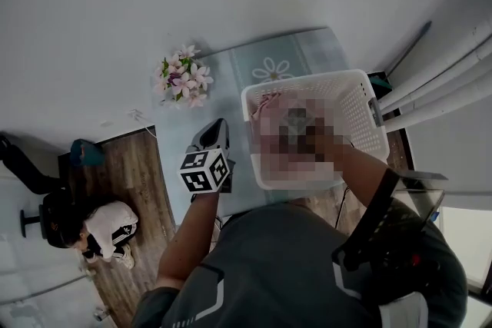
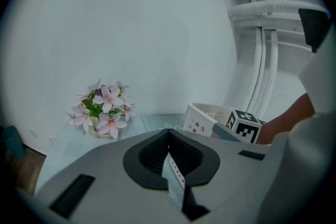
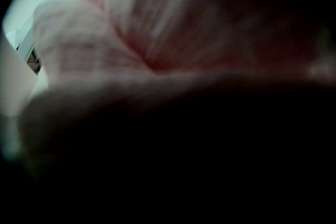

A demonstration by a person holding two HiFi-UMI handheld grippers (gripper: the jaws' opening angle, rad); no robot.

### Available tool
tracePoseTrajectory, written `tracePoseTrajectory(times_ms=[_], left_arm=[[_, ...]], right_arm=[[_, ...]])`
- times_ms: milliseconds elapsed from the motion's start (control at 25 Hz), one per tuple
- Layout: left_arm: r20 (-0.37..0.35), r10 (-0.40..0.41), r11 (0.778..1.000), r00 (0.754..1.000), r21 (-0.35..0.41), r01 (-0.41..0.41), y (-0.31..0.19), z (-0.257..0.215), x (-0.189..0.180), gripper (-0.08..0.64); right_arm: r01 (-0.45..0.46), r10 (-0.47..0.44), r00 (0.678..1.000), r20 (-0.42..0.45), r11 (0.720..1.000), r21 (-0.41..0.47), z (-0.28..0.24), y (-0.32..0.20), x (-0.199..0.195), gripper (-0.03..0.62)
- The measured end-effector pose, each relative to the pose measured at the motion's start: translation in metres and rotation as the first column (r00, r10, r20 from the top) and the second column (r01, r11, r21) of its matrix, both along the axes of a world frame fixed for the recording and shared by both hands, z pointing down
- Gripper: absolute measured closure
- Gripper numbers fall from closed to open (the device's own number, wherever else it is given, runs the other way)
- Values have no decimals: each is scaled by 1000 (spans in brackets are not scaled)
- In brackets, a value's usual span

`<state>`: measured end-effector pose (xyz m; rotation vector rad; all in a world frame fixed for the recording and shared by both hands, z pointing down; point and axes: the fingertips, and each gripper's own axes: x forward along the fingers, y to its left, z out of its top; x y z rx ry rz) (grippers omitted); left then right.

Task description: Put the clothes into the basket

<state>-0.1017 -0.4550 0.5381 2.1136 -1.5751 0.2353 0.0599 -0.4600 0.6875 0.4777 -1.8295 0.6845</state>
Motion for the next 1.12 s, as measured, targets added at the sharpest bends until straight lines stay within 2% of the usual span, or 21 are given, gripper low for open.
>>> tracePoseTrajectory(times_ms=[240, 360, 440, 520, 640, 840, 960, 1120], left_arm=[[-4, 4, 1000, 1000, -1, -4, 6, -2, 2, 551], [0, 14, 999, 1000, 33, -14, -1, -16, 7, 551], [-2, 12, 999, 1000, 38, -12, 2, -19, 8, 551], [-5, 9, 999, 1000, 37, -9, 7, -21, 11, 551], [14, 8, 997, 1000, 72, -9, 2, -34, 13, 551], [23, -36, 993, 999, 114, 33, 10, -54, 5, 551], [33, -45, 985, 998, 166, 39, 21, -79, 11, 551], [48, -11, 975, 999, 221, 0, 42, -107, 32, 551]], right_arm=[[-14, 14, 1000, 27, 1000, -16, -1, 6, 1, 188], [7, -7, 999, 36, 1000, -3, -18, 1, 7, 148], [21, -21, 999, 40, 1000, 18, -34, 3, 10, 144], [18, -22, 998, 57, 998, 64, -54, 3, 16, 144], [-44, 18, 992, 126, 979, 200, -109, -16, 28, 146], [-209, 106, 941, 323, 929, 306, -188, -16, 50, 146], [-268, 95, 899, 428, 892, 365, -230, -5, 63, 146], [-318, 48, 841, 538, 849, 422, -275, 20, 74, 146]])
